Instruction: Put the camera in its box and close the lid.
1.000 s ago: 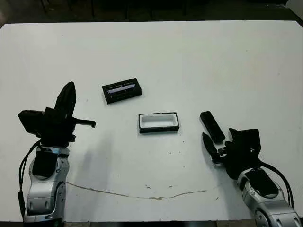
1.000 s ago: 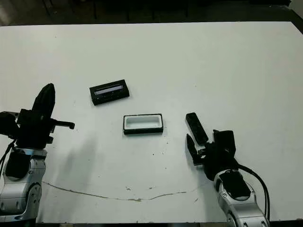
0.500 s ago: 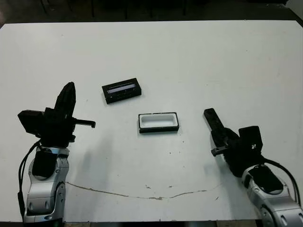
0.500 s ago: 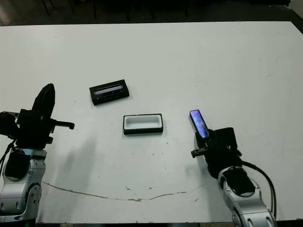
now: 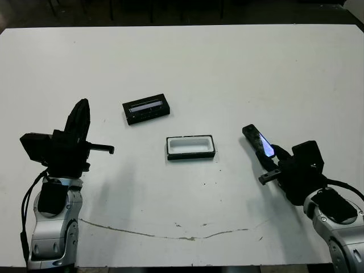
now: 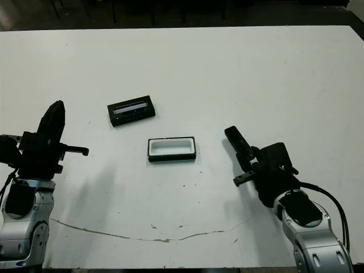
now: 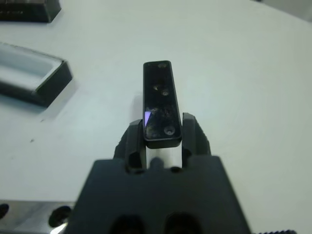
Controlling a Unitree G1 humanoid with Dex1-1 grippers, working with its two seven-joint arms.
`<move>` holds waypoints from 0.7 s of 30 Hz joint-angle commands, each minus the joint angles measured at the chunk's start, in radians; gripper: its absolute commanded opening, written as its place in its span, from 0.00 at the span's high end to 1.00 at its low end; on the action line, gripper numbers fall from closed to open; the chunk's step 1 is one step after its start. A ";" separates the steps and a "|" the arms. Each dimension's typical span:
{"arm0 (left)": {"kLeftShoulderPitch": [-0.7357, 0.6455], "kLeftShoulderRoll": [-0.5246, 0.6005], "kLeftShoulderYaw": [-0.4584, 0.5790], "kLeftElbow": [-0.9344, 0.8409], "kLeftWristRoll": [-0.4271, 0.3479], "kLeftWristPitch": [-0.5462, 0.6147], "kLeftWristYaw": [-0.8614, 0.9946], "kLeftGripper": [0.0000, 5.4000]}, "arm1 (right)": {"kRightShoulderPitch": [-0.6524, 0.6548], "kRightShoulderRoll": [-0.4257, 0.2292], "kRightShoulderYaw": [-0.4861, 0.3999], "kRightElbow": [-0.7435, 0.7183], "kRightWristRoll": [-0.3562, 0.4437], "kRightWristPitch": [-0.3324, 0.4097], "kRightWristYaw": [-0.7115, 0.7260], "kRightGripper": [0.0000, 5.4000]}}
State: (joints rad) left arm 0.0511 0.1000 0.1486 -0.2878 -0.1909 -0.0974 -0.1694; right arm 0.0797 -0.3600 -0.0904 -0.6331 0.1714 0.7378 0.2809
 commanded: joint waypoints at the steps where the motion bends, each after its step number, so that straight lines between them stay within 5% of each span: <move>1: 0.023 0.009 -0.002 0.005 0.007 0.017 0.003 1.00 | -0.075 -0.024 -0.066 0.027 0.061 -0.002 0.041 0.91; 4: 0.025 0.008 -0.007 -0.001 0.019 0.020 0.010 1.00 | -0.177 -0.070 -0.111 0.087 0.123 0.000 0.108 0.91; 11: 0.030 0.006 -0.011 0.001 0.021 0.016 0.012 1.00 | -0.473 -0.176 -0.104 0.319 0.315 0.156 0.290 0.91; 21: 0.031 -0.002 -0.024 -0.004 0.025 0.023 0.024 1.00 | -0.690 -0.248 0.153 0.655 0.218 -0.088 0.626 0.91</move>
State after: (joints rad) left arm 0.0709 0.0988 0.1282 -0.2964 -0.1693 -0.0925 -0.1508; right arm -0.5829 -0.5878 0.0293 -0.0171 0.4117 0.6932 0.8624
